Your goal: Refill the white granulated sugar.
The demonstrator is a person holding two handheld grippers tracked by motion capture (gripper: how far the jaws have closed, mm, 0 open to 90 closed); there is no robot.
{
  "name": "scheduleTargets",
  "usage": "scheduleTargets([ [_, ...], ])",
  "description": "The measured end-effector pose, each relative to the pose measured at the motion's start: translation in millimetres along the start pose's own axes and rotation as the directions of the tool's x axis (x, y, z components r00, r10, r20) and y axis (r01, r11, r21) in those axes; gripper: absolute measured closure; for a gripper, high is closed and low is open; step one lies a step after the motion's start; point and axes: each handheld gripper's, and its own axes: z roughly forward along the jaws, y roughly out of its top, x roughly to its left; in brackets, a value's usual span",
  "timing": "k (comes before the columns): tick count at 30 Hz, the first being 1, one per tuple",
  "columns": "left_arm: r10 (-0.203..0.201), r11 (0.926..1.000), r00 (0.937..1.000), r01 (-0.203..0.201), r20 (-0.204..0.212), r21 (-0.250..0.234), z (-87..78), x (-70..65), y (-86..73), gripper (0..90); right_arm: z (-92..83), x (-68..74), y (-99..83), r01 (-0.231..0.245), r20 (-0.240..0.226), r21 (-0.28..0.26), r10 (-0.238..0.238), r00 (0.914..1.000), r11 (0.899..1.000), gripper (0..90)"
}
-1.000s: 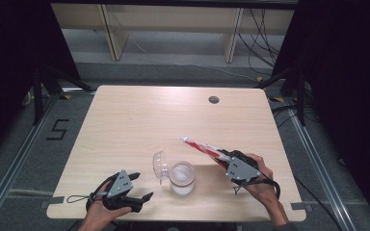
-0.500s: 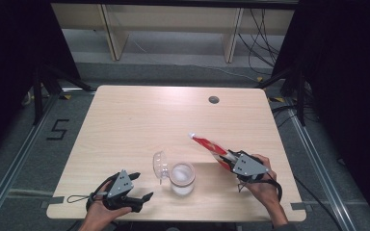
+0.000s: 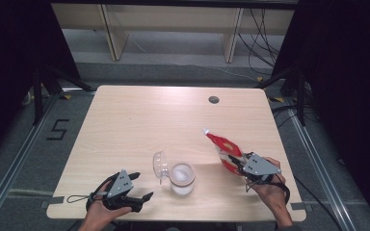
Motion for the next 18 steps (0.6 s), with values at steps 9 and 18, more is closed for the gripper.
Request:
scheduleTargets([
  [9, 0.005, 1.0000, 1.0000, -0.005, 0.000, 0.003, -0.6, 0.6, 0.2, 19.4, -10.5, -3.9, -9.7, -0.053, 0.033, 0.000, 0.053, 0.9981, 0.999, 75.2],
  [18, 0.007, 1.0000, 1.0000, -0.007, 0.001, 0.001, -0.2, 0.2, 0.4, 19.4, -19.9, -7.9, -18.5, -0.089, 0.051, 0.014, 0.088, 0.9948, 0.996, 73.6],
])
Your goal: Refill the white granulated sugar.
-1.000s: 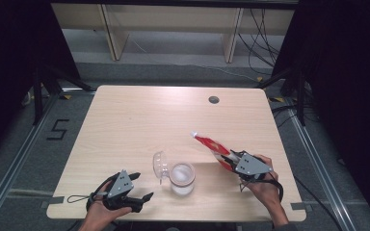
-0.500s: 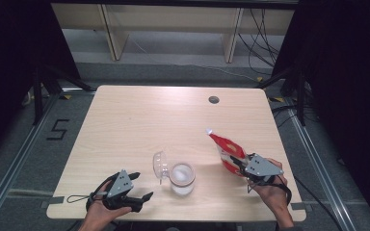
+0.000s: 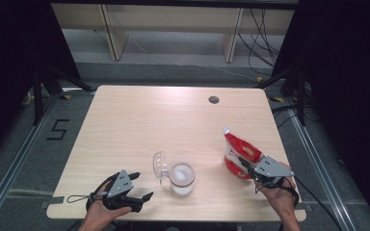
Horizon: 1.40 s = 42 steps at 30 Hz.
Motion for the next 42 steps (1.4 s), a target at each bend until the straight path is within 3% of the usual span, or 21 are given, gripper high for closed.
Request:
scheduleTargets([
  [11, 0.003, 1.0000, 1.0000, -0.003, -0.003, 0.004, -0.2, -0.2, -0.1, 19.6, -4.6, 0.6, -2.9, -0.019, 0.012, 0.007, 0.019, 0.9998, 1.000, 70.9],
  [18, 0.012, 0.9999, 0.9999, -0.012, -0.006, 0.003, 0.1, 0.6, 0.2, 19.5, -11.5, 0.2, -3.9, -0.080, 0.036, 0.007, 0.080, 0.9961, 0.997, 52.6],
  [22, 0.006, 0.9999, 0.9999, -0.006, -0.008, 0.010, -0.1, 1.0, 0.1, 19.5, -19.5, 2.0, -4.6, -0.159, 0.056, 0.010, 0.158, 0.9858, 0.987, 41.5],
  [24, 0.014, 0.9998, 0.9999, -0.014, -0.008, 0.010, -0.3, 1.6, 0.5, 19.5, -23.4, 3.9, -7.3, -0.187, 0.066, 0.002, 0.187, 0.9802, 0.982, 39.3],
  [27, -0.007, 1.0000, 1.0000, 0.007, -0.003, 0.005, 0.4, -0.5, 0.8, 19.4, -29.2, 6.1, -8.6, -0.219, 0.037, -0.016, 0.219, 0.9749, 0.976, 37.5],
  [29, -0.007, 1.0000, 1.0000, 0.007, 0.002, -0.005, 2.1, -0.7, 0.7, 19.4, -33.7, 10.0, -7.3, -0.263, 0.060, -0.005, 0.263, 0.9629, 0.965, 35.1],
  [30, 0.015, 0.9999, 0.9999, -0.015, 0.004, -0.004, 2.1, 0.9, 1.2, 19.4, -35.1, 11.6, -6.9, -0.272, 0.069, -0.004, 0.272, 0.9598, 0.962, 34.7],
  [32, 0.003, 1.0000, 1.0000, -0.003, 0.008, -0.002, 2.0, 0.9, 1.4, 19.4, -38.1, 15.6, -6.9, -0.292, 0.065, 0.012, 0.291, 0.9546, 0.956, 34.4],
  [33, -0.024, 0.9997, 0.9997, 0.024, 0.007, -0.003, 2.4, -0.4, 1.1, 19.4, -38.8, 16.8, -7.5, -0.281, 0.085, 0.010, 0.279, 0.9565, 0.960, 34.4],
  [34, -0.025, 0.9997, 0.9997, 0.025, 0.007, -0.003, 2.5, -0.4, 1.0, 19.4, -40.1, 18.7, -7.8, -0.306, 0.071, 0.031, 0.303, 0.9503, 0.952, 34.5],
  [35, -0.033, 0.9994, 0.9995, 0.033, 0.004, -0.011, 3.0, -1.1, 0.7, 19.4, -40.0, 18.9, -8.4, -0.291, 0.077, 0.023, 0.288, 0.9545, 0.957, 34.6],
  [36, -0.032, 0.9995, 0.9995, 0.032, 0.007, -0.007, 2.8, -0.8, 0.7, 19.4, -41.8, 22.3, -8.3, -0.295, 0.100, 0.035, 0.291, 0.9516, 0.955, 34.2],
  [37, -0.022, 0.9997, 0.9998, 0.022, 0.001, -0.005, 2.1, -0.3, 0.7, 19.3, -42.5, 21.5, -8.7, -0.269, 0.105, 0.042, 0.264, 0.9589, 0.962, 34.0],
  [40, -0.010, 0.9999, 0.9999, 0.010, -0.003, -0.008, 1.1, 0.2, 1.5, 19.4, -45.7, 27.4, -8.3, -0.299, 0.104, 0.064, 0.291, 0.9510, 0.952, 33.8],
  [41, -0.013, 0.9999, 0.9999, 0.013, -0.004, -0.009, 1.2, 0.3, 1.7, 19.3, -46.2, 27.8, -8.6, -0.285, 0.117, 0.066, 0.277, 0.9538, 0.956, 33.2],
  [42, -0.015, 0.9998, 0.9999, 0.015, -0.004, -0.011, 1.3, 0.3, 1.7, 19.3, -46.4, 29.3, -8.8, -0.295, 0.115, 0.068, 0.287, 0.9511, 0.953, 32.0],
])
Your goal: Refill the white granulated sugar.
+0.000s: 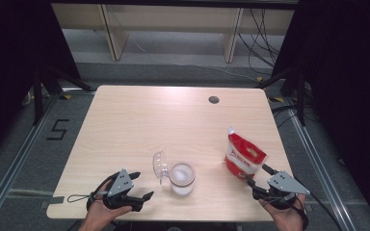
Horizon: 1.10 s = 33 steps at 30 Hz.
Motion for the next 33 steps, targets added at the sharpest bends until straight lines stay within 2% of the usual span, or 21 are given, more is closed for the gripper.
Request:
scheduleTargets([
  [2, 0.009, 1.0000, 1.0000, -0.009, 0.001, 0.004, 0.2, 0.6, 0.5, 19.3, -1.8, 1.0, -0.2, 0.012, 0.018, 0.000, -0.012, 0.9998, 1.000, 32.1],
  [3, -0.014, 0.9999, 0.9999, 0.014, 0.006, 0.000, 1.3, -0.8, 0.5, 19.3, -2.6, 1.5, -0.3, 0.019, 0.037, -0.001, -0.019, 0.9991, 1.000, 31.8],
  [6, -0.011, 0.9999, 0.9999, 0.011, 0.011, 0.005, 2.3, -0.6, 1.4, 19.3, -5.4, 4.9, -1.6, 0.017, 0.023, 0.017, -0.017, 0.9996, 1.000, 31.4],
  [7, -0.011, 0.9999, 0.9999, 0.011, 0.012, 0.004, 2.0, -0.6, 1.9, 19.3, -6.0, 4.3, -2.4, 0.038, 0.049, 0.005, -0.038, 0.9981, 0.999, 31.2],
  [8, -0.010, 0.9999, 0.9999, 0.010, 0.008, -0.002, 2.0, -0.9, 2.1, 19.3, -6.5, 5.3, -3.3, 0.022, 0.029, 0.016, -0.023, 0.9993, 1.000, 31.2],
  [10, -0.009, 1.0000, 0.9998, 0.009, 0.015, -0.001, 2.4, -0.8, 2.7, 19.3, -8.2, 6.5, -4.7, -0.003, 0.025, 0.032, 0.003, 0.9997, 0.999, 30.9],
  [11, -0.019, 0.9998, 0.9997, 0.019, 0.016, -0.002, 2.9, -0.9, 2.9, 19.3, -8.0, 5.0, -5.1, 0.019, 0.033, 0.017, -0.020, 0.9993, 1.000, 30.8],
  [13, -0.028, 0.9996, 0.9995, 0.028, 0.013, -0.003, 3.4, -1.2, 2.8, 19.3, -8.9, 6.0, -6.4, 0.007, 0.028, 0.027, -0.008, 0.9996, 1.000, 30.6],
  [14, -0.014, 0.9999, 0.9998, 0.014, 0.012, -0.002, 3.4, -0.2, 3.1, 19.3, -9.2, 6.3, -7.2, 0.015, 0.017, 0.038, -0.016, 0.9997, 0.999, 30.4],
  [15, -0.031, 0.9995, 0.9994, 0.031, 0.011, 0.000, 3.3, -0.9, 3.2, 19.3, -10.3, 7.4, -7.7, 0.003, 0.028, 0.044, -0.004, 0.9996, 0.999, 29.9],
  [17, -0.029, 0.9996, 0.9994, 0.029, 0.018, -0.002, 3.2, 0.4, 4.2, 19.3, -12.1, 7.5, -8.5, 0.028, 0.039, 0.032, -0.029, 0.9988, 0.999, 29.7],
  [18, -0.032, 0.9994, 0.9993, 0.032, 0.021, -0.007, 3.4, -0.4, 4.3, 19.3, -13.5, 9.9, -9.2, 0.011, 0.025, 0.045, -0.012, 0.9996, 0.999, 29.6],
  [20, -0.037, 0.9993, 0.9991, 0.037, 0.022, -0.005, 3.6, -1.4, 4.0, 19.3, -15.3, 12.0, -10.4, 0.007, 0.039, 0.041, -0.009, 0.9992, 0.999, 29.1],
  [21, -0.035, 0.9994, 0.9991, 0.035, 0.022, -0.004, 3.7, -1.5, 3.9, 19.3, -15.4, 10.3, -10.8, 0.029, 0.031, 0.040, -0.030, 0.9991, 0.999, 28.7],
  [23, -0.031, 0.9995, 0.9993, 0.031, 0.020, -0.004, 3.5, -0.9, 4.3, 19.3, -15.8, 12.2, -12.4, 0.017, 0.015, 0.052, -0.018, 0.9997, 0.999, 28.3],
  [25, -0.003, 1.0000, 0.9998, 0.003, 0.021, -0.007, 3.1, 1.5, 5.1, 19.3, -16.6, 13.0, -13.4, 0.023, 0.017, 0.057, -0.024, 0.9996, 0.998, 28.0],
  [28, -0.037, 0.9993, 0.9991, 0.037, 0.019, -0.004, 3.2, -0.3, 3.5, 19.3, -18.1, 15.8, -14.8, -0.007, 0.000, 0.075, 0.007, 1.0000, 0.997, 27.3],
  [30, -0.033, 0.9994, 0.9994, 0.033, 0.013, 0.000, 1.8, -1.0, 3.5, 19.3, -17.5, 14.6, -15.4, 0.021, 0.011, 0.068, -0.022, 0.9997, 0.997, 27.0],
  [31, -0.028, 0.9996, 0.9996, 0.028, 0.010, 0.000, 1.1, -0.9, 3.6, 19.3, -17.6, 15.7, -15.2, 0.007, 0.005, 0.076, -0.008, 1.0000, 0.997, 26.9],
  [33, -0.033, 0.9994, 0.9994, 0.033, 0.013, -0.007, 0.4, -1.8, 3.8, 19.3, -17.2, 16.8, -14.9, 0.013, -0.004, 0.082, -0.012, 0.9999, 0.997, 26.7],
])
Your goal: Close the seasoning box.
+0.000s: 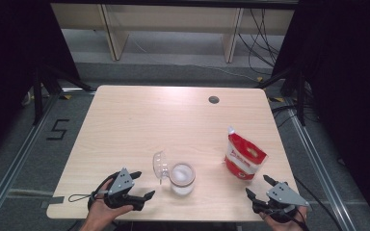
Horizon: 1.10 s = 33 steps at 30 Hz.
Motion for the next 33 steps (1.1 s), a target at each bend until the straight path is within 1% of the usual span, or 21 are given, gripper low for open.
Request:
scheduleTargets([
  [1, 0.003, 1.0000, 1.0000, -0.003, -0.006, 0.003, -0.6, 0.0, 0.3, 19.3, 0.7, -1.0, 0.4, 0.012, 0.012, -0.010, -0.012, 0.9999, 1.000, 26.7],
  [3, 0.005, 1.0000, 1.0000, -0.005, -0.008, 0.004, -0.9, 0.5, 0.6, 19.3, 1.9, 0.7, 0.6, 0.000, -0.010, 0.006, 0.000, 1.0000, 1.000, 26.7],
  [4, 0.007, 0.9999, 0.9999, -0.006, -0.008, 0.009, -1.3, 0.8, 0.5, 19.3, 2.8, -0.6, 0.9, 0.019, -0.002, -0.004, -0.019, 0.9998, 1.000, 26.7],
  [5, 0.010, 0.9999, 0.9999, -0.010, -0.009, 0.012, -1.4, 1.0, 0.5, 19.3, 3.7, 0.1, 0.6, 0.008, -0.008, -0.001, -0.008, 0.9999, 1.000, 26.7],
  [7, 0.022, 0.9997, 0.9997, -0.022, -0.015, 0.013, -1.8, 1.6, 1.1, 19.3, 5.1, -0.2, 0.7, 0.023, -0.008, 0.000, -0.023, 0.9997, 1.000, 26.7],
  [8, 0.009, 1.0000, 0.9999, -0.009, -0.013, 0.001, -0.8, 0.8, 1.3, 19.3, 4.8, 1.0, 0.4, 0.004, -0.016, 0.016, -0.003, 0.9999, 1.000, 26.7],
  [10, 0.020, 0.9998, 0.9998, -0.020, -0.005, -0.004, 0.0, 1.5, 2.1, 19.4, 5.9, 0.5, -0.1, 0.016, -0.026, 0.020, -0.016, 0.9995, 1.000, 26.7],
  [11, 0.018, 0.9998, 0.9998, -0.018, -0.003, 0.000, 0.1, 1.4, 2.3, 19.5, 5.4, -0.8, -0.5, 0.022, -0.002, 0.011, -0.022, 0.9998, 1.000, 26.7],
  [14, 0.000, 1.0000, 1.0000, 0.000, -0.009, 0.009, 0.0, -0.1, 2.3, 21.2, 5.3, -1.6, -0.8, 0.023, -0.006, 0.008, -0.023, 0.9997, 1.000, 26.7],
  [15, 0.018, 0.9997, 0.9998, -0.018, -0.004, 0.015, -0.7, 1.3, 2.6, 22.5, 5.6, -1.0, -1.2, 0.008, -0.015, 0.018, -0.007, 0.9999, 1.000, 26.7],
  [16, 0.013, 0.9997, 0.9999, -0.013, -0.005, 0.021, -2.5, 1.4, 2.7, 24.5, 6.5, 0.3, -1.7, -0.006, -0.005, 0.011, 0.006, 1.0000, 1.000, 26.7],
  [17, -0.018, 0.9998, 0.9998, 0.018, 0.001, 0.007, -2.3, 0.0, 1.8, 27.8, 6.3, -1.8, -1.2, 0.021, -0.004, 0.015, -0.021, 0.9998, 1.000, 26.6],
  [18, -0.015, 0.9998, 0.9999, 0.015, 0.003, 0.015, -4.1, 0.3, 1.9, 32.2, 5.8, -0.1, -1.3, 0.003, -0.013, 0.024, -0.003, 0.9999, 1.000, 26.6],
  [19, -0.030, 0.9996, 0.9996, 0.030, 0.004, -0.001, -4.4, -0.4, 1.0, 37.4, 5.9, -0.9, -1.0, 0.023, -0.001, 0.011, -0.023, 0.9997, 1.000, 26.6],
  [21, -0.015, 0.9999, 0.9999, 0.015, -0.003, 0.000, -7.6, -0.1, 0.6, 46.2, 5.5, 0.3, -0.4, 0.018, -0.011, 0.016, -0.018, 0.9998, 1.000, 26.7],
  [24, 0.013, 0.9994, 0.9999, -0.013, 0.006, -0.033, -10.8, 2.7, 1.1, 65.2, 6.1, 0.4, -0.1, 0.032, -0.005, 0.014, -0.032, 0.9995, 0.999, 26.6],
  [25, -0.022, 0.9985, 0.9996, 0.023, 0.015, -0.051, -11.2, 1.6, 0.3, 73.2, 6.4, 1.2, 0.0, 0.036, -0.009, 0.015, -0.035, 0.9993, 0.999, 26.7],
  [27, 0.014, 0.9987, 0.9999, -0.014, 0.001, -0.050, -14.4, 4.2, 1.4, 87.0, 6.3, 1.4, 0.3, 0.034, -0.009, 0.008, -0.034, 0.9994, 0.999, 26.8],
  [29, -0.016, 0.9987, 0.9999, 0.016, -0.002, -0.048, -15.1, 2.5, 1.3, 89.3, 5.9, 2.2, 0.5, 0.026, -0.018, 0.015, -0.025, 0.9995, 1.000, 27.1],
  [30, -0.017, 0.9988, 0.9998, 0.017, 0.012, -0.047, -15.3, 2.6, 1.5, 89.4, 6.0, 2.2, 0.4, 0.026, -0.017, 0.015, -0.026, 0.9995, 1.000, 27.1],
  [33, -0.013, 0.9984, 0.9997, 0.014, 0.018, -0.054, -14.7, 0.3, 2.6, 89.5, 6.0, 1.4, 0.1, 0.036, -0.009, 0.010, -0.036, 0.9993, 0.999, 27.2],
])
